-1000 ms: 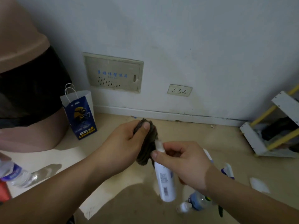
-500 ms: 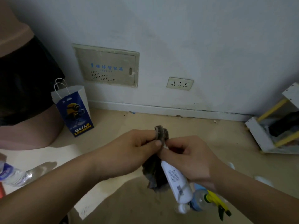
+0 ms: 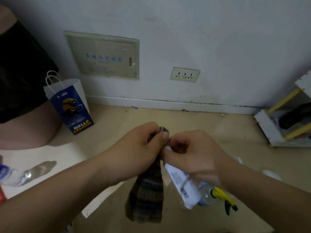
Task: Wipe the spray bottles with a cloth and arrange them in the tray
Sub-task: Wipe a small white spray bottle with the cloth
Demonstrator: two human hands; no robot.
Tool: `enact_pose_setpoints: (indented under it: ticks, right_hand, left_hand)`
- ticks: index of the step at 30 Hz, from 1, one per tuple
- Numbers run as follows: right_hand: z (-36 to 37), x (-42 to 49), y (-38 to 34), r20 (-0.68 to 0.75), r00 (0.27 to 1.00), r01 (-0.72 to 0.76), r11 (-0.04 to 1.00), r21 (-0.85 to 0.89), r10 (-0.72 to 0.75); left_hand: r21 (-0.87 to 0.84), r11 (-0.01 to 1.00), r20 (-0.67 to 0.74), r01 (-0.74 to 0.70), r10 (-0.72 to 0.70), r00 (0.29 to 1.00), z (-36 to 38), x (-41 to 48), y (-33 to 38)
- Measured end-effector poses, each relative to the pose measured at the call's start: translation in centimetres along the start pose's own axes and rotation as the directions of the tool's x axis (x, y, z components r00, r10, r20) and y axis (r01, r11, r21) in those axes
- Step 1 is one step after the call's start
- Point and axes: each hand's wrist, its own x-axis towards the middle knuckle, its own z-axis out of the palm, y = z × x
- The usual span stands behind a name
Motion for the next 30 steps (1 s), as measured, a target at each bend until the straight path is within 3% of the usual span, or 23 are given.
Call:
enact_pose_setpoints:
  ticks: [6,12,15,17,19,21,23,25,28,30]
  right_hand:
    - [-2.3,-0.1,-0.1,0.267,0.964,-0.029,0.998,0.061,0.012]
    - [0.1,0.1,0.2,0.167,0.983,-0.104,0.984,0.143,0.080]
    - [0.5,0.1,0.1,0.134,0.984,-0.129,0.985,0.114,0.114]
    - [0.5,0.2,-0.1,0.114,0.988,-0.116,0.989,0.088,0.106]
    - [0.4,0.3,-0.3,0.102,0.991,-0.090,0.994,0.055,0.084]
    - [0.4,0.2,-0.3,0.104,0.991,-0.082,0.996,0.019,0.080]
    - [0.5,0.1,-0.3,0.112,0.989,-0.095,0.995,-0.008,0.095]
    - [0.6,0.0,-0.2,0.115,0.988,-0.100,0.995,-0.028,0.102]
    - [0.4,-0.3,-0.4,0.127,0.986,-0.115,0.993,0.020,0.112]
    - [0.0,-0.4,-0.4,0.120,0.984,-0.142,0.986,0.086,0.131]
  left_hand:
    - [-0.143,0.989,-0.003,-0.032,0.032,0.999,-2.5,-0.2,-0.2]
    - [0.049,0.991,-0.316,-0.126,0.135,0.939,-1.1,-0.4,-1.2]
    - [0.121,0.984,-0.400,-0.133,0.171,0.900,-0.4,-0.7,-1.5]
    - [0.043,0.993,-0.364,-0.108,0.116,0.924,-0.3,-0.5,-1.5]
    - [-0.159,0.987,-0.200,0.001,-0.033,0.979,-0.4,-0.4,-1.1]
    - [-0.299,0.948,-0.056,0.108,-0.131,0.990,-0.4,-0.5,-1.0]
    - [-0.240,0.967,-0.094,0.090,-0.116,0.989,-0.2,-0.3,-1.3]
    - [-0.033,0.999,-0.232,0.011,-0.019,0.973,-0.2,0.0,-1.8]
    - [0.208,0.978,-0.315,-0.015,0.082,0.946,-0.9,0.4,-1.7]
    - [0.139,0.989,-0.350,0.054,-0.002,0.937,-2.3,0.7,-1.4]
